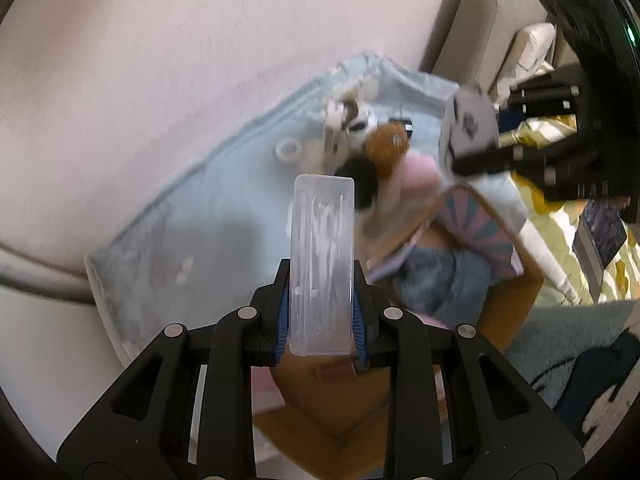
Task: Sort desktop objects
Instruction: 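Carry the toothpick box and panda sock into the cardboard box and release both, then move both open grippers back toward the remaining items on the cloth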
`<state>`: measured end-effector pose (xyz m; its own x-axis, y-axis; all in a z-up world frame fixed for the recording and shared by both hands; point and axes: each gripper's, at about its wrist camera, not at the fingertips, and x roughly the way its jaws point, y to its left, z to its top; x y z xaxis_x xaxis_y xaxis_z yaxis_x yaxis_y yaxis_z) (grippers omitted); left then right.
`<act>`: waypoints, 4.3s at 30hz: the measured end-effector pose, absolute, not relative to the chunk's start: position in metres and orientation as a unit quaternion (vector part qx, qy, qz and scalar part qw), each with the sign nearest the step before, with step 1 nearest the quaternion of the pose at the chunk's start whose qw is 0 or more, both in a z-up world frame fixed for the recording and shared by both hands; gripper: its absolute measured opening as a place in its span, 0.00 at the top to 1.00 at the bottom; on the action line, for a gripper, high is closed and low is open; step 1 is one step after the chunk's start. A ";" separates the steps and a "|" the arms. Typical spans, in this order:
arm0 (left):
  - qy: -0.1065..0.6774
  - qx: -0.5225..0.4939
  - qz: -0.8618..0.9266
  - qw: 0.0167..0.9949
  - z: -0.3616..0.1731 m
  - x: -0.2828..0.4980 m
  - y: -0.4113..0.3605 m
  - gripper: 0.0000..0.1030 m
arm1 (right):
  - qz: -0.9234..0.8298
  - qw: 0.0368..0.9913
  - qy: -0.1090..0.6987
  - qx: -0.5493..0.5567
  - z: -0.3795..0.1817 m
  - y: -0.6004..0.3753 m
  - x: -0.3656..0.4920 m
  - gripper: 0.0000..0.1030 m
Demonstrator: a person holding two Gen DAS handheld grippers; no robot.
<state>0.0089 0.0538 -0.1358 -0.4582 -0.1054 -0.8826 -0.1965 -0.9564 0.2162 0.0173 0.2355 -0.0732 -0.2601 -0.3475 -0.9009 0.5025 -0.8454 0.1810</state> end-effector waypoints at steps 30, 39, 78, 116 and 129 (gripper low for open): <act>0.037 -0.582 0.807 -0.091 -0.216 0.070 0.022 0.77 | -0.729 0.312 0.110 0.599 -0.145 0.164 0.085 0.74; 0.039 -0.587 0.803 -0.094 -0.220 0.067 0.022 0.77 | -0.720 0.310 0.106 0.612 -0.154 0.161 0.084 0.73; 0.019 -0.521 0.843 -0.133 -0.173 0.041 0.035 0.00 | -0.774 0.287 0.051 0.561 -0.098 0.214 0.101 0.00; 0.032 -0.527 0.826 -0.198 -0.222 -0.210 -0.035 0.14 | -0.741 0.368 0.156 0.540 -0.211 0.338 -0.100 0.26; -0.017 -0.536 0.810 -0.236 -0.238 -0.217 -0.055 0.39 | -0.740 0.385 0.209 0.510 -0.222 0.321 -0.102 0.50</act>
